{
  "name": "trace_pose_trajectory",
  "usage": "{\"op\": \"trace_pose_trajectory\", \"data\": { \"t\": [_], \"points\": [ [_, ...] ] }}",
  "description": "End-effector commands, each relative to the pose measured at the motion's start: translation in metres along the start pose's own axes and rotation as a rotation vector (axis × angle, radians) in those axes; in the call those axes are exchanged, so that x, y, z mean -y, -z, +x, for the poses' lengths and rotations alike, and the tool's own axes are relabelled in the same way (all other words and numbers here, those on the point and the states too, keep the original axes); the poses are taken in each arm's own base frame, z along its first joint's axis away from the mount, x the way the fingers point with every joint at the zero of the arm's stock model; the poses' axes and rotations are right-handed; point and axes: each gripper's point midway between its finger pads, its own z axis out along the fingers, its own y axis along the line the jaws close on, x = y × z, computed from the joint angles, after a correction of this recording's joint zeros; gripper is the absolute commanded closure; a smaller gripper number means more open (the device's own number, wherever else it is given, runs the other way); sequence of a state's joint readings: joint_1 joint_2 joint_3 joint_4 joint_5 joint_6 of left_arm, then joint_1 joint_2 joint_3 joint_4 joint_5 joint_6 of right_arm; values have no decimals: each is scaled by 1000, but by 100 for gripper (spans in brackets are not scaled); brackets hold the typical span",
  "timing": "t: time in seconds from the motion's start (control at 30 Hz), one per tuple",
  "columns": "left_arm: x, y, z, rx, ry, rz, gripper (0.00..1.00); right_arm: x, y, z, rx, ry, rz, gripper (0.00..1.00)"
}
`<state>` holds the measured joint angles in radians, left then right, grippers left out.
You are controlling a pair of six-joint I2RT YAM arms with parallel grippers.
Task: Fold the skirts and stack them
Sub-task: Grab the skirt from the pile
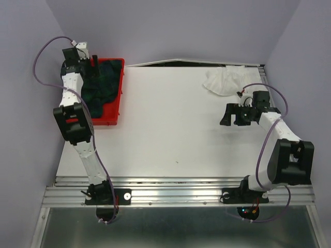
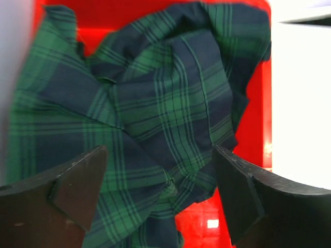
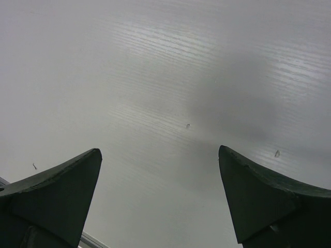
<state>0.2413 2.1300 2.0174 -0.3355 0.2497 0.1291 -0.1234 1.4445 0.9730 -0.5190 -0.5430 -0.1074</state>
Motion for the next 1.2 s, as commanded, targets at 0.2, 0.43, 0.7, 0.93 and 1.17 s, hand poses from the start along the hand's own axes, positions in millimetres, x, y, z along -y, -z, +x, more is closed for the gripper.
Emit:
{"op": "trace_pose_trajectory", "data": {
  "t": [0.2, 0.43, 0.7, 0.93, 1.17],
  "points": [
    [16, 1, 12, 25, -316, 34, 34, 2, -8, -10, 15, 13, -21, 0],
    [26, -18, 58, -128, -505, 112, 41, 4, -11, -10, 1, 0, -26, 0],
    [31, -41, 83, -180, -568, 151, 38, 6, -15, -10, -17, -20, -22, 0],
    [37, -60, 105, -213, -570, 201, 28, 7, -15, -12, -24, -28, -17, 0],
    [45, -76, 119, -227, -549, 239, 27, 9, -16, -14, -28, -34, -9, 0]
  ]
}}
